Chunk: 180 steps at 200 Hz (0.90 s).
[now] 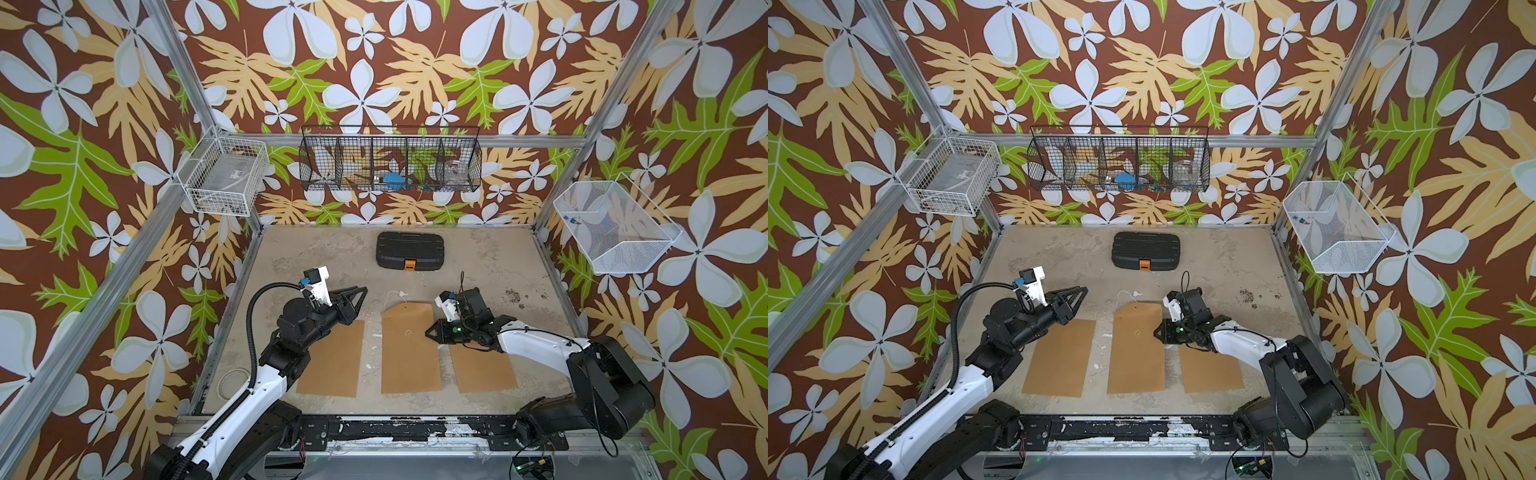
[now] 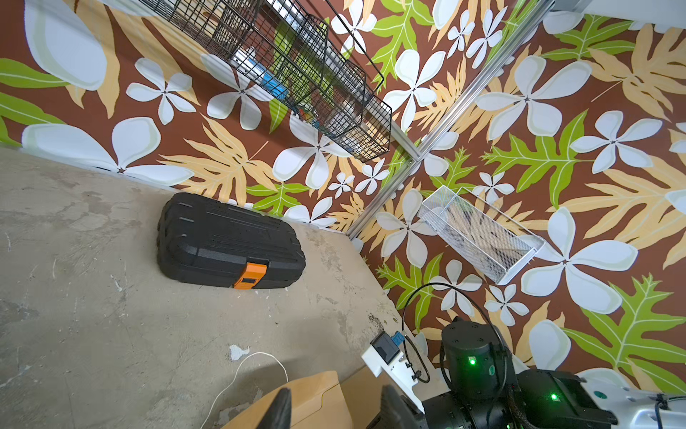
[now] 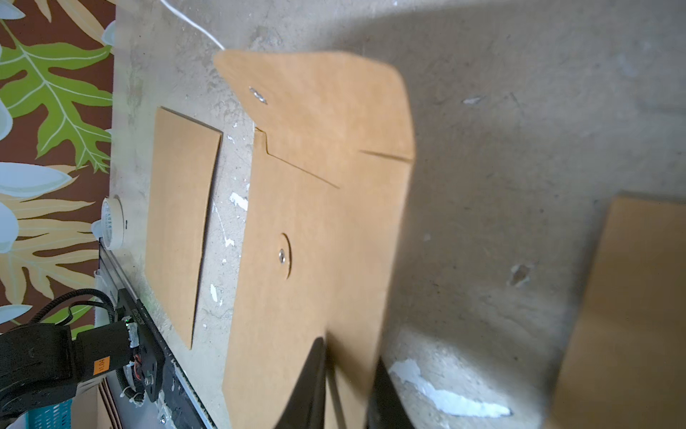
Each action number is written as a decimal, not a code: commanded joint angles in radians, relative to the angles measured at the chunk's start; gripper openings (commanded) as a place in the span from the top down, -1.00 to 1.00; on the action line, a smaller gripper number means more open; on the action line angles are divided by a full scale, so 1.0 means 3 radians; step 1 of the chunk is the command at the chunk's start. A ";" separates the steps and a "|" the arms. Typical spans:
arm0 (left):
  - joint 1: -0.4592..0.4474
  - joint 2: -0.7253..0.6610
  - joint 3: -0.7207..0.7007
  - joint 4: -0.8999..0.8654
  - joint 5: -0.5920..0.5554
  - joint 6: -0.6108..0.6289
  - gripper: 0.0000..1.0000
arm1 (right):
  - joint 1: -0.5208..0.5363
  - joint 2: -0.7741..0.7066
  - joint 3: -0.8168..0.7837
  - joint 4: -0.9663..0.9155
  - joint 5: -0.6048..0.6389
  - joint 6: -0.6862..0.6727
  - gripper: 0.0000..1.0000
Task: Open the file bag
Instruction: Place the file bag at the center of the board.
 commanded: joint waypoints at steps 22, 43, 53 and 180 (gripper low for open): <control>0.0008 -0.0017 -0.0024 0.0110 0.0008 -0.0019 0.15 | 0.0004 -0.0004 0.0021 -0.0123 0.0169 -0.0002 0.53; 0.0008 -0.0021 -0.0035 0.0115 0.0008 -0.0026 0.15 | 0.0004 -0.0002 0.0006 -0.0141 0.0211 0.0003 0.46; 0.0008 -0.0018 -0.0036 0.0116 0.0018 -0.0028 0.15 | 0.0004 -0.0004 0.0004 -0.0147 0.0220 0.0002 0.42; 0.0008 -0.0028 -0.0079 0.0143 0.0007 -0.0056 0.15 | 0.0004 -0.0045 0.0084 -0.0351 0.0398 -0.0048 0.26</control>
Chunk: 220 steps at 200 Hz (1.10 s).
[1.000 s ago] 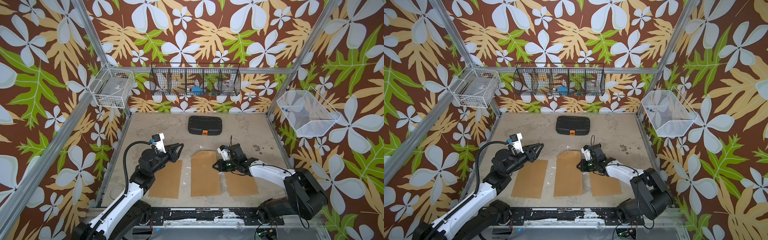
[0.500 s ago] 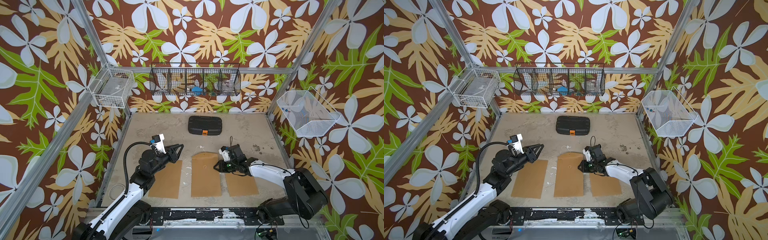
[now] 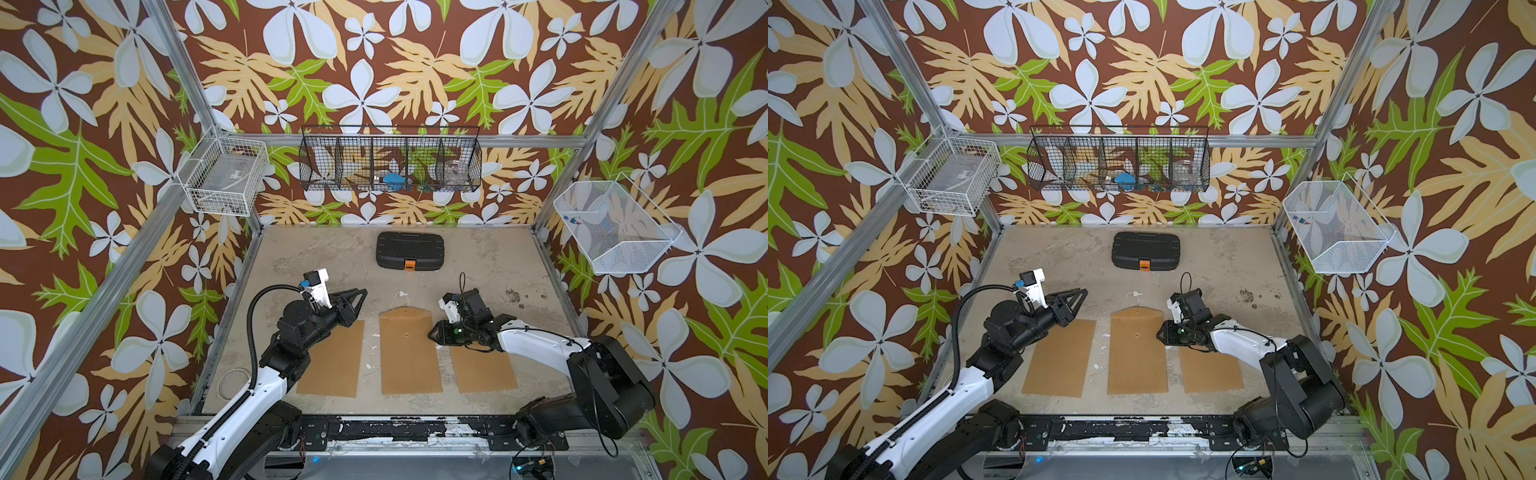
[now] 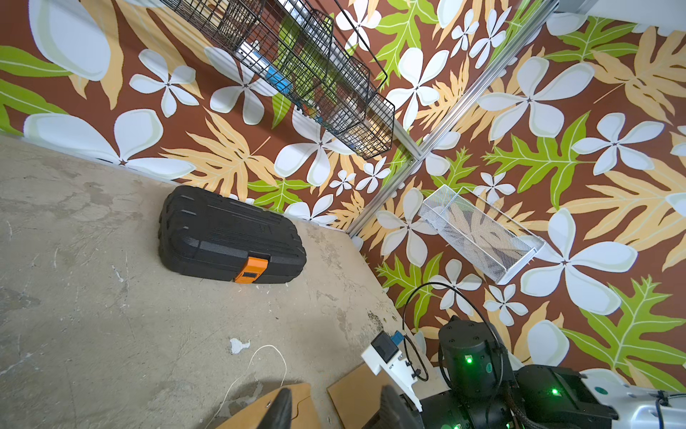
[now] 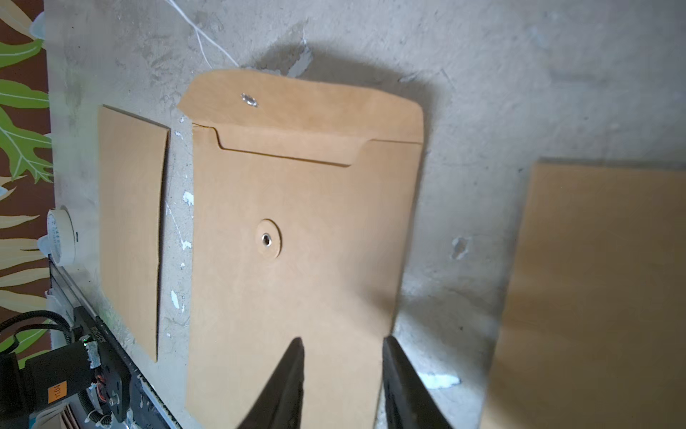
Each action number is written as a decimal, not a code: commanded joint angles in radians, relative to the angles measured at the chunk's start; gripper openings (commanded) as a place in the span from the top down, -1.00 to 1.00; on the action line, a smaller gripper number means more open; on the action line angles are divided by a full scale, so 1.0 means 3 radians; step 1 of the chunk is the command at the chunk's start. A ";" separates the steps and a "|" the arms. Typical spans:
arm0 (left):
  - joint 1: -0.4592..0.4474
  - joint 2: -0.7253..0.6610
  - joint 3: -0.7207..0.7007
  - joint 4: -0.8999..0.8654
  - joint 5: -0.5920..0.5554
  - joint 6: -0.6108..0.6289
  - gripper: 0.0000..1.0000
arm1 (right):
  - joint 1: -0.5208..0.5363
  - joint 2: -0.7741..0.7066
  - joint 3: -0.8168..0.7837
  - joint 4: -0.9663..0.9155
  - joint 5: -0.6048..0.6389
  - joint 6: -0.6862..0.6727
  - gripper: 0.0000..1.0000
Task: Open the file bag
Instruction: Place the file bag at the center of the board, then pick up the file bag from the center of the board.
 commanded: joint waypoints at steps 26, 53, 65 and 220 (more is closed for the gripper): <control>0.0008 0.0033 0.0017 0.0029 -0.0008 -0.0014 0.15 | 0.0004 -0.0081 0.0104 -0.0164 0.0170 -0.0089 0.25; 0.0008 0.0090 0.0056 -0.0097 -0.0069 0.0006 0.13 | 0.0004 -0.0128 0.0205 -0.0285 0.0259 -0.0165 0.25; 0.0008 0.0120 0.0096 -0.0213 -0.0120 0.0035 0.08 | 0.0005 -0.0149 0.0245 -0.0347 0.0295 -0.0199 0.24; -0.0867 0.1050 0.0159 -0.0287 -0.0340 -0.0362 -0.64 | -0.1358 -0.0770 0.0294 -0.0949 0.0394 -0.0484 -0.41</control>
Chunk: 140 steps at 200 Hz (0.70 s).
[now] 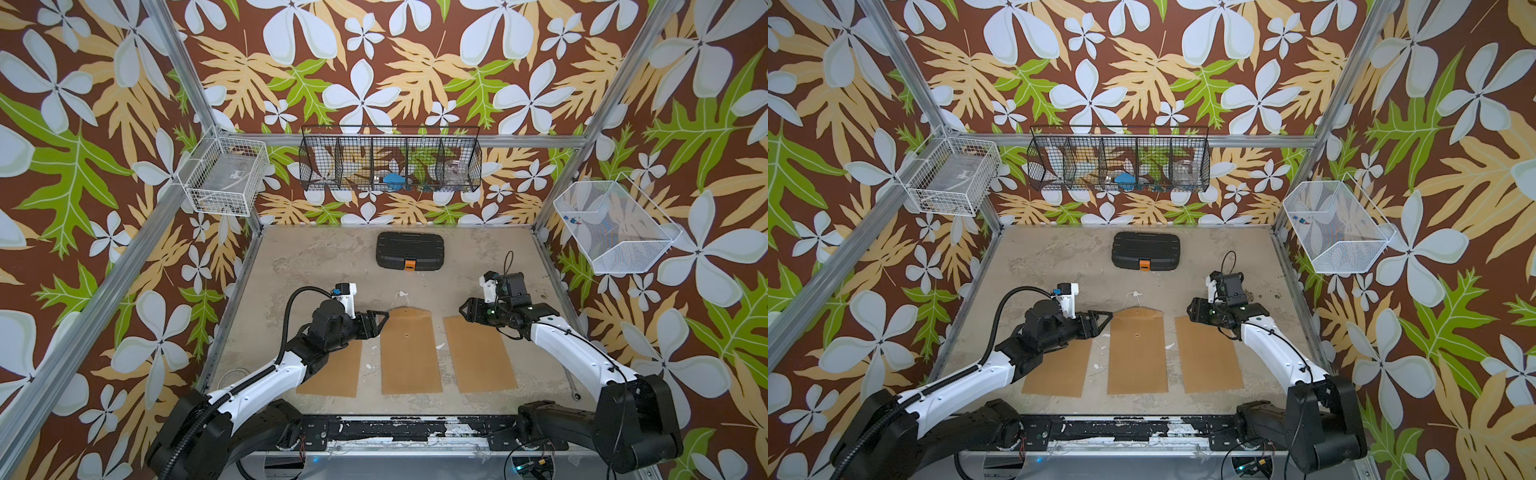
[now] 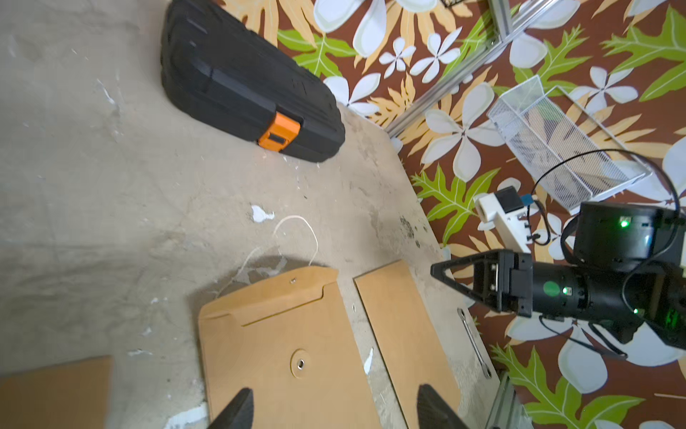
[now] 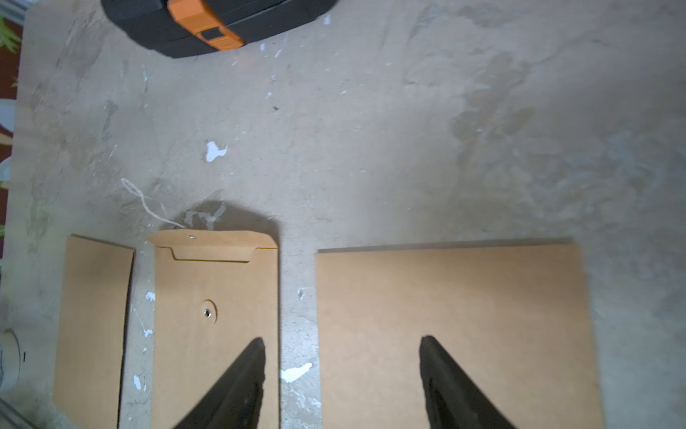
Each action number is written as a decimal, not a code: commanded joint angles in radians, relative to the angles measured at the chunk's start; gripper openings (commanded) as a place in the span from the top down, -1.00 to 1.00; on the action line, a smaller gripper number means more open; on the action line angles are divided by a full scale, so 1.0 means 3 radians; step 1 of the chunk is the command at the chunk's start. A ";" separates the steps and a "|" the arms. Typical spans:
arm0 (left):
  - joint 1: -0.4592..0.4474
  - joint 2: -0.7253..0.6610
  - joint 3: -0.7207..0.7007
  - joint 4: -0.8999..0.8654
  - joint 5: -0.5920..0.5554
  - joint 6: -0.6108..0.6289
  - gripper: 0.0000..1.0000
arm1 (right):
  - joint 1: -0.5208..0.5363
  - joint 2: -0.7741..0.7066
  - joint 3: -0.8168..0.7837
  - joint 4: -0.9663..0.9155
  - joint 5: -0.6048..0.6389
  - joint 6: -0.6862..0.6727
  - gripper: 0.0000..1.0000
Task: Open the file bag
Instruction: Pick up the file bag from the center of the board.
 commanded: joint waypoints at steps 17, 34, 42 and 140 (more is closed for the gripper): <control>-0.0291 0.0306 0.0121 0.0161 -0.0162 -0.0274 -0.72 | -0.0356 -0.0141 -0.0070 -0.0169 0.0169 0.0035 -0.44; -0.0377 0.0468 0.0191 0.0170 -0.0181 -0.0372 -0.75 | -0.0379 -0.0158 -0.0108 -0.0211 0.0363 0.0053 -0.50; -0.0429 0.0550 0.0239 0.0171 -0.0191 -0.0414 -0.77 | -0.0394 -0.0159 -0.0134 -0.0210 0.0386 0.0067 -0.53; -0.1151 0.1859 0.1118 0.0374 -0.0275 -0.0812 -0.83 | -0.0824 -0.0153 -0.0533 -0.0088 0.0380 0.0214 -0.68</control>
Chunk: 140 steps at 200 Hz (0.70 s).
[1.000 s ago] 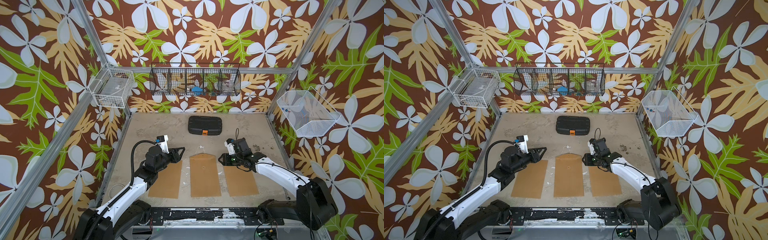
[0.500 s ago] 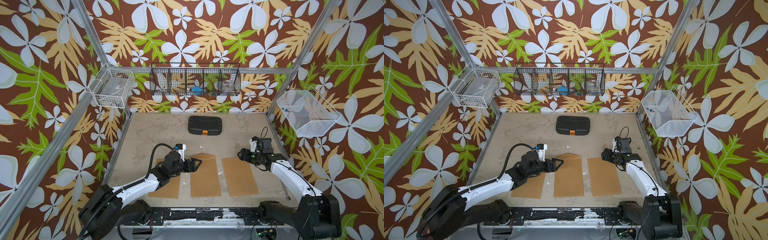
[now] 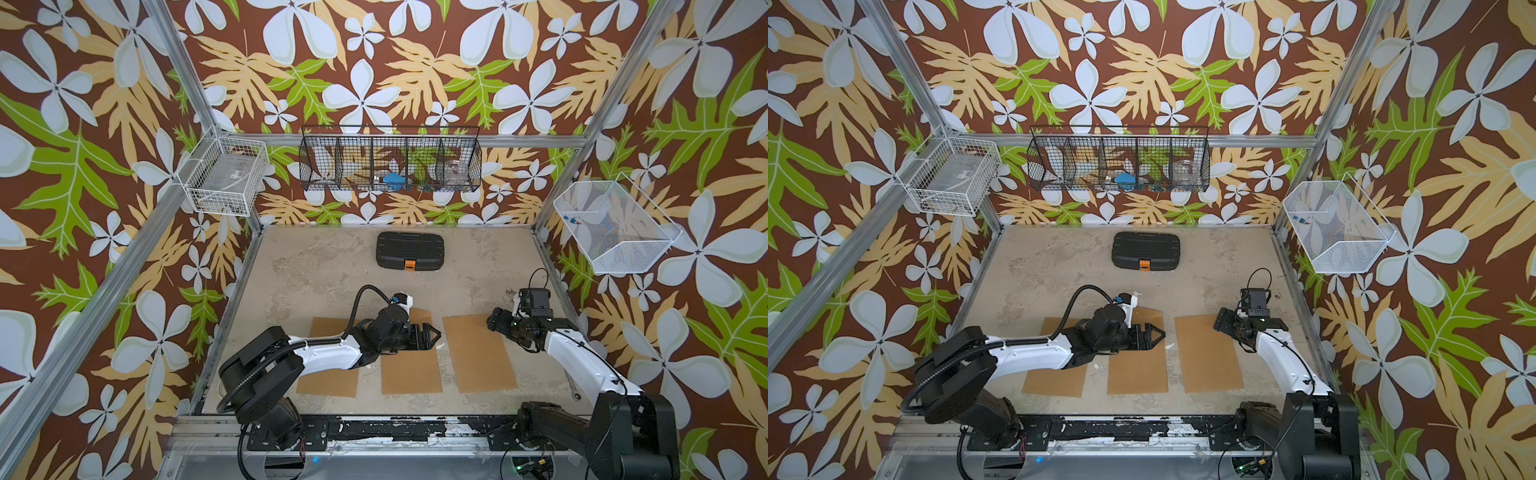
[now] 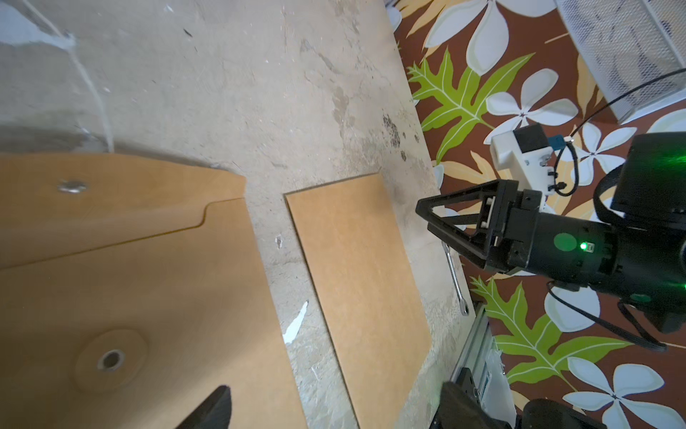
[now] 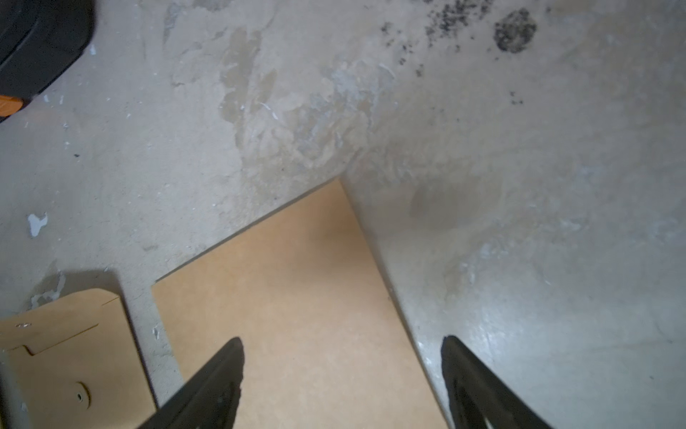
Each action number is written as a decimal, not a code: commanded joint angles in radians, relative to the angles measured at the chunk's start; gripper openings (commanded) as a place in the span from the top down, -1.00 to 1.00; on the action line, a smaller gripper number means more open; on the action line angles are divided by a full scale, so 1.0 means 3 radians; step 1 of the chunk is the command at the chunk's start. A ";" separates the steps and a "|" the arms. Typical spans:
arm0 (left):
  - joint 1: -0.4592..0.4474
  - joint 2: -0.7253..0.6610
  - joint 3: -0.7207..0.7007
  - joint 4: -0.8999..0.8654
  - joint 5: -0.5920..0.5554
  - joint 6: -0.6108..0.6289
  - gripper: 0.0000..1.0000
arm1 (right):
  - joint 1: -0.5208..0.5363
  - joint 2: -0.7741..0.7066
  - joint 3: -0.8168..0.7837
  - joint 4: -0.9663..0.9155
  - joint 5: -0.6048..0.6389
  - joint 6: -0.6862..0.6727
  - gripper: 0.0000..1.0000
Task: Open the file bag
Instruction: Pick up the file bag from the center of the board.
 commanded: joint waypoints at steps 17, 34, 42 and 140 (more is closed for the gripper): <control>-0.0121 0.0297 0.0256 0.0117 -0.0054 -0.0128 -0.83 | -0.0217 0.0099 -0.0128 0.0116 -0.0220 -0.0027 -0.68; -0.0174 0.0423 0.0393 0.0086 -0.0067 -0.0145 -0.82 | -0.0266 0.0133 -0.0168 0.0171 -0.0294 -0.0043 -0.68; -0.0198 0.0481 0.0440 0.0086 -0.0066 -0.0170 -0.81 | -0.0271 0.0150 -0.0176 0.0180 -0.0304 -0.0052 -0.68; -0.0342 0.0909 0.0802 -0.0078 -0.0121 -0.0277 -0.71 | -0.0276 0.0194 -0.0266 0.0265 -0.0396 -0.0074 -0.68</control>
